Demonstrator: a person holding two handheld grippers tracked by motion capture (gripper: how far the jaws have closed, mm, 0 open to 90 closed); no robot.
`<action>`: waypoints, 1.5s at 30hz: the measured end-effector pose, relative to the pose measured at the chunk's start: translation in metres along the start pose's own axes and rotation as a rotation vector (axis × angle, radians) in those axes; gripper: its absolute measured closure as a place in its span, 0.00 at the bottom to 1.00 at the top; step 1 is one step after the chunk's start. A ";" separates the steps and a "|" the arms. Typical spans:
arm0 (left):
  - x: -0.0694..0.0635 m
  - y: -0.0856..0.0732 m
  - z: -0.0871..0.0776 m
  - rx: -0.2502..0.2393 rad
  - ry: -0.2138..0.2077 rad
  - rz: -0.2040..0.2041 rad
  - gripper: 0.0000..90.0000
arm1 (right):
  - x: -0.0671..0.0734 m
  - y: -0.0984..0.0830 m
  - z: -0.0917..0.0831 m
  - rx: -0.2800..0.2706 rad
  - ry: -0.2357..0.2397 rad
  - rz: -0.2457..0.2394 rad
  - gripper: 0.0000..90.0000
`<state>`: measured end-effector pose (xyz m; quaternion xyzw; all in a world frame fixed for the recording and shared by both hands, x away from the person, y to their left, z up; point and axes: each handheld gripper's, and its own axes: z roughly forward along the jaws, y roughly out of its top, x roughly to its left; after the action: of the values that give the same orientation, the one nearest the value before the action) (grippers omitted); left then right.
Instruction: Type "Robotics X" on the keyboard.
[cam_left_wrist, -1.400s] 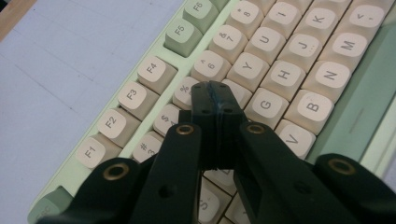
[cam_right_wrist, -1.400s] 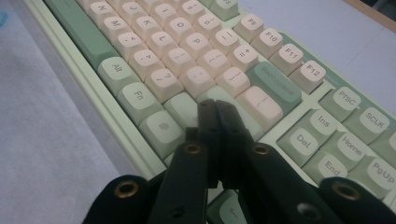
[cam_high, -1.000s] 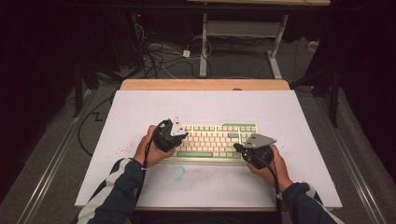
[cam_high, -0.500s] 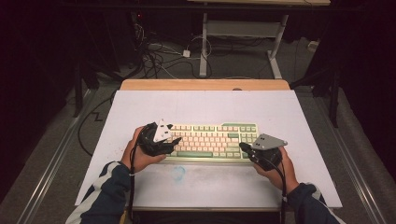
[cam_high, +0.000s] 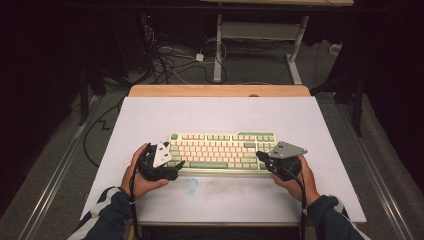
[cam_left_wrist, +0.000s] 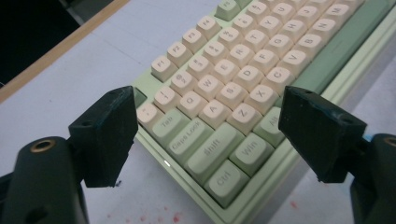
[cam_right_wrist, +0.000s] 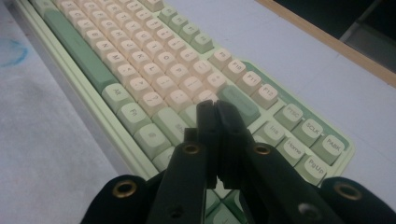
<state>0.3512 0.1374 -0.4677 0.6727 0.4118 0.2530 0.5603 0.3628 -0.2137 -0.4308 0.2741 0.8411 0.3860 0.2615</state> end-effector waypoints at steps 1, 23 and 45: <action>0.001 -0.002 -0.002 0.003 0.004 0.002 0.19 | -0.001 0.001 0.001 -0.001 0.001 0.004 1.00; 0.015 -0.015 -0.031 0.021 0.039 -0.003 0.19 | 0.012 0.044 0.060 0.041 0.053 -0.045 1.00; 0.013 -0.021 -0.028 0.065 0.023 0.023 0.19 | 0.030 0.055 0.099 0.128 0.074 -0.107 1.00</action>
<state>0.3299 0.1639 -0.4829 0.6922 0.4187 0.2536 0.5303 0.4200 -0.1141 -0.4501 0.2307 0.8865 0.3270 0.2326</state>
